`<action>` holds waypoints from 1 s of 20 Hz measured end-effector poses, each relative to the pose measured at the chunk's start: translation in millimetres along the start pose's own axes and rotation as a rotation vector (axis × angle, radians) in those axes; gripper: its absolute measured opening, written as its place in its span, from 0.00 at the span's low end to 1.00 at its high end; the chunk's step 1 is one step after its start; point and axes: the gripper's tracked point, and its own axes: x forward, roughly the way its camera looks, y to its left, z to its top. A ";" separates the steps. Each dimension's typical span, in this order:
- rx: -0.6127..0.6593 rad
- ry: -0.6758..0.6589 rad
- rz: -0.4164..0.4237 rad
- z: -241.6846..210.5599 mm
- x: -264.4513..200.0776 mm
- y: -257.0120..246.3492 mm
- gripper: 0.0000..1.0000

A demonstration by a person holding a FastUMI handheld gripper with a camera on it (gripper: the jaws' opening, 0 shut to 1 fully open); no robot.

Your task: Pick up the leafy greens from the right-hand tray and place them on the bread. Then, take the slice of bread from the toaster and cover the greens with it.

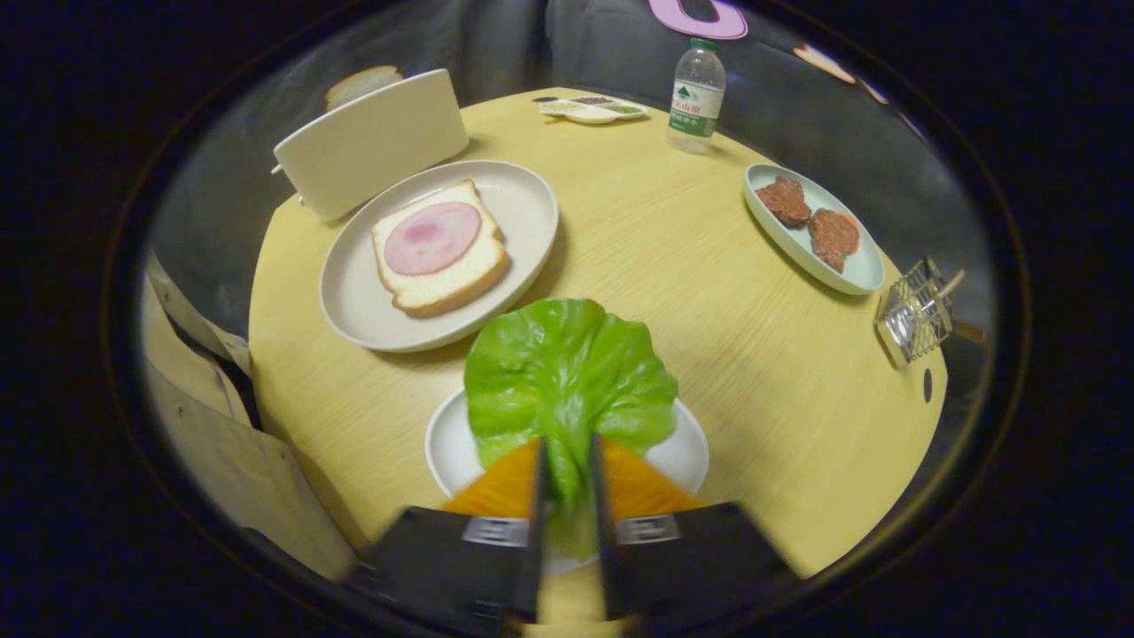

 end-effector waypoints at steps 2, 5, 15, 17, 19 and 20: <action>-0.030 -0.002 -0.015 2.6 -2.4 0.2 0.07; -0.055 -0.017 0.033 5.0 -7.6 16.6 0.05; -0.033 -0.114 -0.042 29.5 -57.8 15.2 0.03; -0.039 -0.124 -0.052 35.9 -65.0 20.8 0.03; -0.046 -0.130 -0.056 43.4 -69.9 26.1 0.03; -0.046 -0.132 -0.055 46.9 -69.9 29.5 0.03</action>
